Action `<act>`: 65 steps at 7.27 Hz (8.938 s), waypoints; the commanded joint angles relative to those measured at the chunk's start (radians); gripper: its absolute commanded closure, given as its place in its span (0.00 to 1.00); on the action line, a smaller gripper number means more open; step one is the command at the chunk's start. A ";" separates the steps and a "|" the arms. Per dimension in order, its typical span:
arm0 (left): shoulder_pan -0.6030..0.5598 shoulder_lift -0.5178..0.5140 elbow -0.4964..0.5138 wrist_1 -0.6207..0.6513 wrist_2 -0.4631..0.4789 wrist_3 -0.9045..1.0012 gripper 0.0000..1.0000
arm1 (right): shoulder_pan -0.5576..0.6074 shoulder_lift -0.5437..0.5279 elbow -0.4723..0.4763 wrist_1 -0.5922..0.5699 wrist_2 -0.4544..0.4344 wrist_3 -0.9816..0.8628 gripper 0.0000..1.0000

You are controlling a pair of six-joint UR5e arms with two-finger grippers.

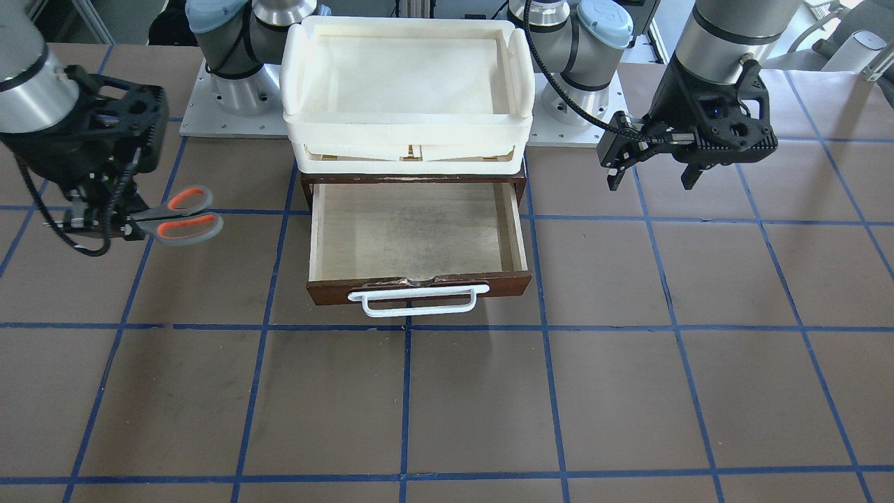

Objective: Put scissors in drawer and close it
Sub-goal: 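Lift the scissors with the right gripper and carry them over the drawer, then lower the held scissors into the open drawer with the right gripper, then open the right gripper and raise it away from the drawer, then move the left gripper over the drawer's white handle, then push the drawer closed with the left gripper, away from the robot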

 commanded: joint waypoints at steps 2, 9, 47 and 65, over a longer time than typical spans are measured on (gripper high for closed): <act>0.000 -0.001 0.000 0.001 -0.001 0.000 0.00 | 0.262 0.033 0.001 -0.041 0.009 0.254 0.72; 0.000 -0.001 0.000 0.001 -0.003 0.000 0.00 | 0.500 0.197 0.067 -0.228 0.003 0.457 0.73; -0.337 -0.561 0.135 0.302 -0.013 -0.512 0.00 | 0.092 -0.206 0.095 0.049 0.026 1.755 0.00; -0.347 -0.473 0.123 -0.089 -0.049 -0.517 0.00 | 0.098 -0.202 0.107 0.034 -0.014 1.781 0.00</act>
